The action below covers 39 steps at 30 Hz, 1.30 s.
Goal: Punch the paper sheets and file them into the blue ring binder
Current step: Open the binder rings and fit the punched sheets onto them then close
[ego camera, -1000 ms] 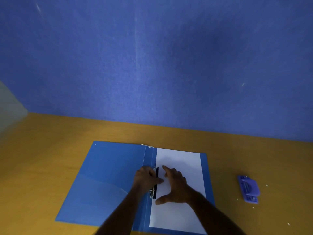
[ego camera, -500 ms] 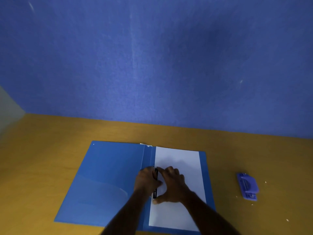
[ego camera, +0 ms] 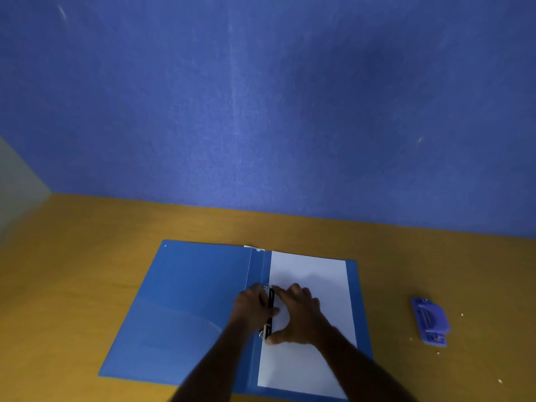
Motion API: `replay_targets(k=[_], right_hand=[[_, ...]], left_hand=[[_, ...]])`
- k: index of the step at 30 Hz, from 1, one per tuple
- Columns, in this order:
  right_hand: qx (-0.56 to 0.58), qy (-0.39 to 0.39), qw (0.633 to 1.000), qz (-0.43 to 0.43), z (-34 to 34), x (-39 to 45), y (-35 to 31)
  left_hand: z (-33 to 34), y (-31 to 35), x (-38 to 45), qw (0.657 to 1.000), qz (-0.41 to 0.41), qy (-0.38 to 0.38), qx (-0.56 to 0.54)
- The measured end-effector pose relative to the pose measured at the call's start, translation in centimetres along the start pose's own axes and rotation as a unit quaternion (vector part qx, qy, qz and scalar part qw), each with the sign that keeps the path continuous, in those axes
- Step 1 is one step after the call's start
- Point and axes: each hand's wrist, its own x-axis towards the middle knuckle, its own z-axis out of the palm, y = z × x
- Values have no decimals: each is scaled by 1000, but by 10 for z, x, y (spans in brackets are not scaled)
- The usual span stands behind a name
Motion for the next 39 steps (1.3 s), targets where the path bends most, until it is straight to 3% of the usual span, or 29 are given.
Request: replay_targets(k=[11, 20, 39], right_hand=[[-13, -34, 999, -7, -11, 8, 0], [-115, -56, 991, -50, -8, 12, 5], [-116, -49, 990, -62, -2, 15, 13]], left_hand=[[1, -7, 1, 999, 11, 13, -52], [-24, -25, 0, 981, 104, -156, -54], [-18, -30, 1, 982, 111, -141, -56]])
